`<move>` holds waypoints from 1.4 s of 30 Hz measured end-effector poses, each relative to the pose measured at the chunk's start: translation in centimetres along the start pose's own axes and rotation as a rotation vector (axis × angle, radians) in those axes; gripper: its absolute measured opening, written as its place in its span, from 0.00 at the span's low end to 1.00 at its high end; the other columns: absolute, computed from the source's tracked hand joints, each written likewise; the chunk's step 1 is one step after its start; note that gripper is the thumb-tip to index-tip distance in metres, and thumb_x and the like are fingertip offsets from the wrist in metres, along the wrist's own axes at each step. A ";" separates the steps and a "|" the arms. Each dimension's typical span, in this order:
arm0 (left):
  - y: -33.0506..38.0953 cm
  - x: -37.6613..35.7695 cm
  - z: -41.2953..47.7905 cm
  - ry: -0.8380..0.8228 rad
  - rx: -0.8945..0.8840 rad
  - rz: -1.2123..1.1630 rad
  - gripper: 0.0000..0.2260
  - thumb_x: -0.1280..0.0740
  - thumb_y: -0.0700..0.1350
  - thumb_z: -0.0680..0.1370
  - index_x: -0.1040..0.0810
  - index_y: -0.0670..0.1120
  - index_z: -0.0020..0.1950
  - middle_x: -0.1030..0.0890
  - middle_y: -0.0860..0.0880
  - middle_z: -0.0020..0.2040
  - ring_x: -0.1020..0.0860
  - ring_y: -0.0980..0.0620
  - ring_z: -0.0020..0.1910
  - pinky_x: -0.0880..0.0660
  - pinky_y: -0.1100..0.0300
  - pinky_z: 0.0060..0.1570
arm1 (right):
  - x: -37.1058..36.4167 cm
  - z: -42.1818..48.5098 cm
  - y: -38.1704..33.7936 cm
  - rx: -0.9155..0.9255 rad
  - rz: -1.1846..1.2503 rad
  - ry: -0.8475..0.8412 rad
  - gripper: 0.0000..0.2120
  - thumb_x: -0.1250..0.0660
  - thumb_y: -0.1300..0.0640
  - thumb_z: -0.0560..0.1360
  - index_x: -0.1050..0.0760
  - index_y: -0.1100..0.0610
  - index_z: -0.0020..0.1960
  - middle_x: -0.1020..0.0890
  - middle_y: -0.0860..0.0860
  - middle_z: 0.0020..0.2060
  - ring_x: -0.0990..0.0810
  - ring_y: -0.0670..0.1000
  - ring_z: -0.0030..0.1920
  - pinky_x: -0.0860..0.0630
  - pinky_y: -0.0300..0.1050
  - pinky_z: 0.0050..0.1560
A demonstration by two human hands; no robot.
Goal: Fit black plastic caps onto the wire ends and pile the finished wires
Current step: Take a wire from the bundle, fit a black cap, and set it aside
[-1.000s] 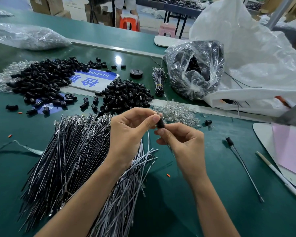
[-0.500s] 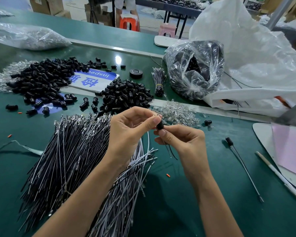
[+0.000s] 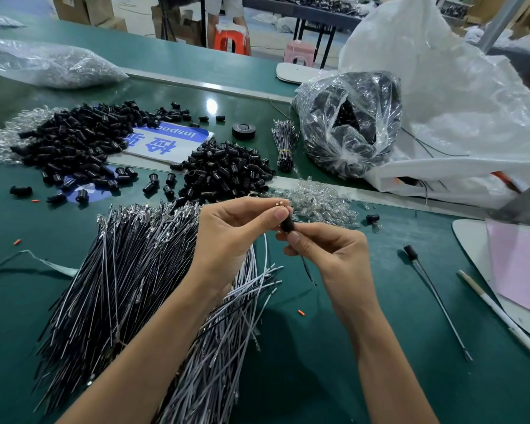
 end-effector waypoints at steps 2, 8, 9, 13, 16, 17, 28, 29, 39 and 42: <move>-0.1 0.0 0.0 0.000 -0.008 0.005 0.07 0.26 0.38 0.67 0.14 0.41 0.43 0.14 0.46 0.41 0.16 0.52 0.41 0.22 0.64 0.44 | 0.0 0.0 0.0 0.007 -0.011 -0.001 0.07 0.28 0.58 0.68 0.14 0.52 0.45 0.13 0.53 0.40 0.15 0.51 0.40 0.21 0.38 0.42; 0.0 -0.1 -0.1 -0.016 -0.047 0.029 0.06 0.28 0.37 0.70 0.16 0.40 0.46 0.14 0.46 0.42 0.16 0.52 0.42 0.21 0.63 0.45 | -0.1 0.0 0.1 0.020 -0.037 0.015 0.06 0.27 0.58 0.69 0.14 0.52 0.45 0.13 0.53 0.39 0.15 0.49 0.40 0.21 0.37 0.43; 0.0 -0.1 -0.1 -0.021 -0.056 0.040 0.06 0.28 0.37 0.70 0.16 0.40 0.46 0.14 0.46 0.42 0.16 0.53 0.42 0.21 0.63 0.45 | 0.0 0.0 0.1 0.021 -0.044 0.014 0.06 0.27 0.59 0.69 0.15 0.52 0.45 0.13 0.53 0.39 0.15 0.49 0.40 0.21 0.37 0.43; 0.1 -0.3 -0.3 -0.021 -0.074 0.047 0.05 0.28 0.38 0.71 0.14 0.44 0.44 0.14 0.48 0.42 0.17 0.54 0.42 0.22 0.64 0.45 | -0.2 0.0 0.2 0.018 -0.070 -0.009 0.06 0.27 0.59 0.70 0.15 0.52 0.46 0.13 0.52 0.39 0.16 0.46 0.39 0.22 0.35 0.43; 0.2 -0.5 -0.3 -0.012 -0.068 0.041 0.04 0.28 0.39 0.71 0.15 0.45 0.44 0.14 0.48 0.43 0.17 0.54 0.43 0.22 0.63 0.46 | -0.3 0.0 0.4 0.034 -0.114 0.027 0.04 0.27 0.57 0.70 0.15 0.49 0.42 0.14 0.51 0.35 0.18 0.47 0.36 0.23 0.36 0.40; 0.1 -0.6 -0.3 -0.016 -0.057 0.032 0.05 0.28 0.39 0.70 0.15 0.45 0.44 0.14 0.47 0.43 0.17 0.53 0.43 0.22 0.63 0.47 | -0.3 0.1 0.4 0.051 -0.134 0.040 0.04 0.26 0.58 0.71 0.15 0.49 0.41 0.15 0.51 0.34 0.18 0.47 0.35 0.23 0.36 0.39; -0.2 -1.0 -0.6 -0.024 0.003 0.022 0.10 0.29 0.38 0.71 0.18 0.42 0.51 0.14 0.44 0.43 0.15 0.49 0.43 0.20 0.61 0.43 | -0.8 -0.1 0.7 0.112 -0.203 0.080 0.04 0.29 0.58 0.72 0.17 0.52 0.39 0.16 0.49 0.30 0.22 0.44 0.30 0.25 0.36 0.35; -0.2 -1.0 -0.6 -0.022 -0.009 0.027 0.10 0.29 0.39 0.70 0.18 0.42 0.51 0.14 0.45 0.42 0.15 0.49 0.43 0.21 0.61 0.43 | -0.9 -0.1 0.8 0.114 -0.198 0.085 0.04 0.29 0.58 0.72 0.17 0.51 0.39 0.16 0.49 0.31 0.22 0.44 0.30 0.25 0.36 0.36; 0.5 -0.4 -0.2 0.060 -0.009 0.001 0.10 0.30 0.39 0.70 0.18 0.42 0.51 0.14 0.45 0.40 0.15 0.47 0.39 0.19 0.60 0.41 | -1.9 -0.6 1.2 0.112 -0.253 0.073 0.02 0.27 0.58 0.71 0.16 0.53 0.41 0.15 0.47 0.32 0.18 0.44 0.33 0.24 0.35 0.38; 0.6 -0.2 -0.1 0.120 0.010 -0.041 0.10 0.30 0.40 0.70 0.19 0.42 0.51 0.14 0.45 0.40 0.15 0.47 0.38 0.19 0.59 0.41 | -2.3 -0.5 0.8 0.114 -0.273 0.062 0.02 0.26 0.62 0.72 0.16 0.56 0.41 0.15 0.48 0.32 0.18 0.45 0.33 0.24 0.35 0.37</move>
Point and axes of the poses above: each hand's wrist, its own z-axis towards the middle knuckle, its own x-axis out of the back of the hand, y = z × x, the point moved 2 cm from there along z, towards the middle knuckle
